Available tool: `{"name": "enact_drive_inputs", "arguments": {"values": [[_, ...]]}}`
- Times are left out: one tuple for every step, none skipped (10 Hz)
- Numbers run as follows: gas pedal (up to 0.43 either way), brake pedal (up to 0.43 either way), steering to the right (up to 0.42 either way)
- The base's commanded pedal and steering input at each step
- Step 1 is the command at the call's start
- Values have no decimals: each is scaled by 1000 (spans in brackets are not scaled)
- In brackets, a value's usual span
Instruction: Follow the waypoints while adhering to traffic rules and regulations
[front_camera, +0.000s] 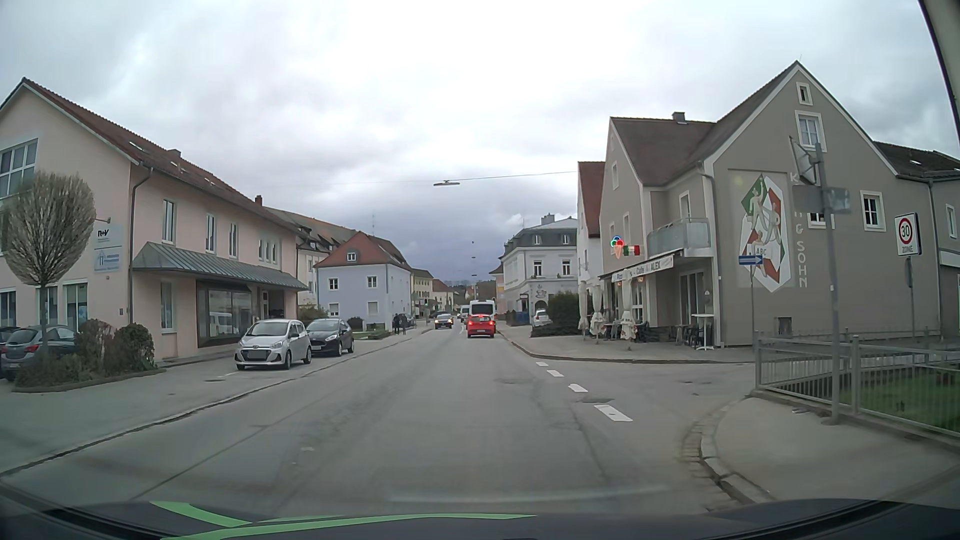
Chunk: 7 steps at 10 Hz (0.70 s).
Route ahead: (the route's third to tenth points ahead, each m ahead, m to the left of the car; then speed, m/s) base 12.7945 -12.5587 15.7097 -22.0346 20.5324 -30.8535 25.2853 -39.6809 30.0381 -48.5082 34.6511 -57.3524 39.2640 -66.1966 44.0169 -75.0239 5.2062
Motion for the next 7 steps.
{"name": "enact_drive_inputs", "arguments": {"values": [[0, 152, 10], [0, 152, 13], [0, 152, 18], [0, 152, 27], [0, 152, 38], [0, 152, 55], [0, 152, 71]]}}
